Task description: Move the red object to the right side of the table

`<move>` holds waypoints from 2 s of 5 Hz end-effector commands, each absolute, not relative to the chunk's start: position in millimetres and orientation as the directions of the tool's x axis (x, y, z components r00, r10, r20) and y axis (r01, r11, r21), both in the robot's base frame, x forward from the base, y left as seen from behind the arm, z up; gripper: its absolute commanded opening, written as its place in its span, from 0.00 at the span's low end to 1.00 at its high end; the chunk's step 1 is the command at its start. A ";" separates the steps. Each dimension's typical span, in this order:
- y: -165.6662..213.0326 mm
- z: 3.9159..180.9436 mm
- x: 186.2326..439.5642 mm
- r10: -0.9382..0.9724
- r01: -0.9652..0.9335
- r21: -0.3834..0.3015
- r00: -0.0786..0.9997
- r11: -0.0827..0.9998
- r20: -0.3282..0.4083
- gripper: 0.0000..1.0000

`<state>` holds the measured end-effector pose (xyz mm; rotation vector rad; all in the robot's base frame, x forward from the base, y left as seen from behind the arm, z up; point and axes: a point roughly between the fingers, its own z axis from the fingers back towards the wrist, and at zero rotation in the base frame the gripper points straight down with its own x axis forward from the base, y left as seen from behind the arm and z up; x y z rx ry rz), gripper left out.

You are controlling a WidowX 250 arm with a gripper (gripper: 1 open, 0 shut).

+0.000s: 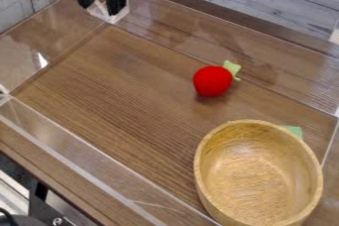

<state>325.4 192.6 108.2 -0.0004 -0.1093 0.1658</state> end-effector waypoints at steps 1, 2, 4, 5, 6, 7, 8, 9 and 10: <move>198.9 142.9 326.1 0.122 -0.129 0.017 0.969 0.992 0.214 1.00; 197.6 139.1 324.6 0.076 -0.080 0.012 0.973 0.997 0.218 1.00; 188.7 146.5 348.7 0.122 -0.125 0.001 0.966 0.992 0.228 1.00; 193.4 134.1 346.2 0.122 -0.123 -0.009 0.968 0.992 0.218 1.00; 197.2 122.3 342.7 0.122 -0.120 -0.019 0.970 0.993 0.209 1.00; 192.5 115.7 341.4 0.097 -0.094 -0.024 0.974 0.995 0.207 1.00; 186.7 110.1 346.1 0.088 -0.082 -0.041 0.976 0.996 0.198 1.00; 178.2 103.4 350.6 0.074 -0.065 -0.058 0.979 0.996 0.189 1.00; 175.4 103.1 346.2 -0.031 0.044 -0.073 0.985 0.996 0.169 1.00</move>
